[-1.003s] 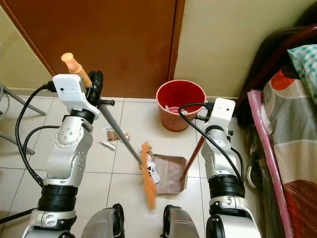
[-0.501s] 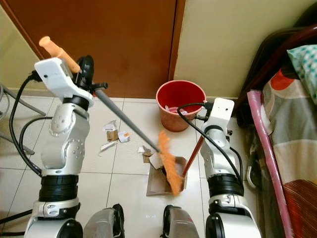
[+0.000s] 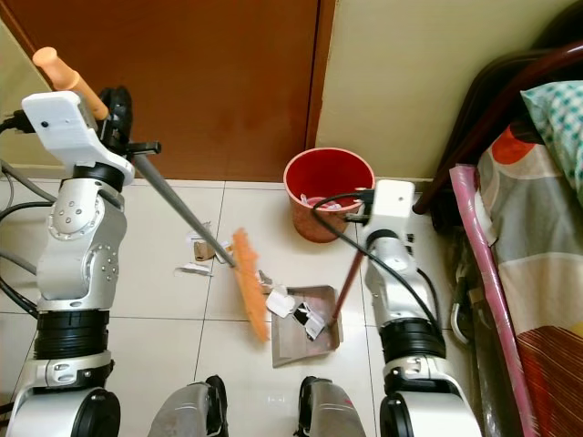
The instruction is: Sweep floor
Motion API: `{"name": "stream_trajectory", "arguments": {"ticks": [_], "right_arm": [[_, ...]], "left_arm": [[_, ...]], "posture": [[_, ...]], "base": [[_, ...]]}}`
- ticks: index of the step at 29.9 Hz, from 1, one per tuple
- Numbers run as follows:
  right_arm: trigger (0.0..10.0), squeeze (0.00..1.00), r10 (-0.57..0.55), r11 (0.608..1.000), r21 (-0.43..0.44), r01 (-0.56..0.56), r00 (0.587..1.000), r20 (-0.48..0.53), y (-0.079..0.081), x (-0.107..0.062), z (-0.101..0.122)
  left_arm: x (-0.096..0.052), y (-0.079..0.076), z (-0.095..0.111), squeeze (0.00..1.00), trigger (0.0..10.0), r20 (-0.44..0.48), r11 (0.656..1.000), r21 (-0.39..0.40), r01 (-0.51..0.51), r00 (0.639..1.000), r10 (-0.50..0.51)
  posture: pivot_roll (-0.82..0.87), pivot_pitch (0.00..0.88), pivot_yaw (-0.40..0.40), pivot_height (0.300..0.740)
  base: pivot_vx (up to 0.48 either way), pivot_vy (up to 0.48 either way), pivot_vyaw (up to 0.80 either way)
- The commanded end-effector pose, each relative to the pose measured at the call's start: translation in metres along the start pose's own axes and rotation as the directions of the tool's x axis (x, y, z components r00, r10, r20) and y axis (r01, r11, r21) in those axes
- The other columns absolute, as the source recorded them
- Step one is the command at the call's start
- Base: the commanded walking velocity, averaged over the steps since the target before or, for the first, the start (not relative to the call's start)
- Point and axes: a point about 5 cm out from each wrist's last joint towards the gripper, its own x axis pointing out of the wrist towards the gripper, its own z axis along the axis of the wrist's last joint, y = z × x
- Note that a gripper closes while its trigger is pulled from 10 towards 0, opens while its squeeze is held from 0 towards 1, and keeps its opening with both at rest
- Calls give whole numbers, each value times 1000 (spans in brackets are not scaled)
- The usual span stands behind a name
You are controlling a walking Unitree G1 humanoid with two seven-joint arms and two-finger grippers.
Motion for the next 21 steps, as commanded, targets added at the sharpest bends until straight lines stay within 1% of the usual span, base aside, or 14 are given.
{"name": "stream_trajectory", "arguments": {"ticks": [1,2,3,6,8,9,10,11,13,16,17,18,19,21], "right_arm": [[10000,0,92,995,-23,-93,995,-38,12,-2,-8],[10000,0,116,992,-41,-118,992,-48,15,-2,-10],[10000,0,122,989,-72,-126,991,-59,14,-3,-14],[10000,0,115,990,-70,-120,991,-68,11,-3,-17],[10000,0,115,991,-59,-119,990,-76,11,-3,-19],[10000,0,116,991,-61,-121,990,-76,11,-4,-19],[10000,0,116,991,-61,-121,990,-76,11,-4,-19],[10000,0,116,991,-63,-121,990,-75,12,-4,-19],[10000,0,109,992,-58,-113,992,-68,11,-4,-19],[10000,0,95,994,-47,-98,994,-53,10,-4,-17],[10000,0,90,995,-44,-93,995,-47,9,-4,-16],[10000,0,57,998,-14,-57,998,-31,4,-4,-13],[10000,0,57,998,-14,-57,998,-31,4,-4,-13],[10000,0,5,1000,29,-4,1000,-25,-4,-3,-9]], "left_arm": [[0,-3,11,0,10000,66,1000,-14,21,998,-20],[-1,-3,10,0,10000,63,1000,-13,21,998,-20],[-3,-9,9,0,10000,69,998,-44,34,997,-30],[-4,-15,11,0,10000,80,996,-71,52,996,-47],[-3,-36,17,0,10000,105,977,-182,113,990,-96],[-3,-42,19,0,10000,107,973,-190,130,988,-111],[-3,-42,19,0,10000,107,973,-190,130,988,-111],[-3,-48,18,0,10000,104,969,-199,145,987,-126],[-6,-53,11,0,10000,86,969,-189,158,986,-144],[-10,-55,4,0,10000,69,970,-176,166,985,-156],[-11,-54,2,0,10000,65,971,-172,168,985,-159],[-17,-50,-9,0,10000,34,977,-144,158,987,-155],[-17,-50,-9,0,10000,34,977,-144,158,987,-155],[-24,-44,-22,0,10000,-6,983,-120,142,990,-144]], "posture": [[-9,193,-40,740],[-9,193,-40,740],[-4,196,-46,740],[-4,196,-46,740],[-5,198,-48,740],[-6,198,-46,740],[-6,198,-46,740],[-7,198,-43,740],[-9,197,-35,740],[-9,198,-32,740],[-8,199,-30,740],[-8,199,-29,740],[-8,199,-29,740],[-7,200,-27,740]], "base": [[0,0,0],[0,0,0],[0,0,0],[0,0,0],[0,0,0],[0,0,0],[0,0,0],[0,0,0],[0,0,0],[0,0,0],[0,0,0],[0,0,0],[0,0,0],[0,0,0]]}}
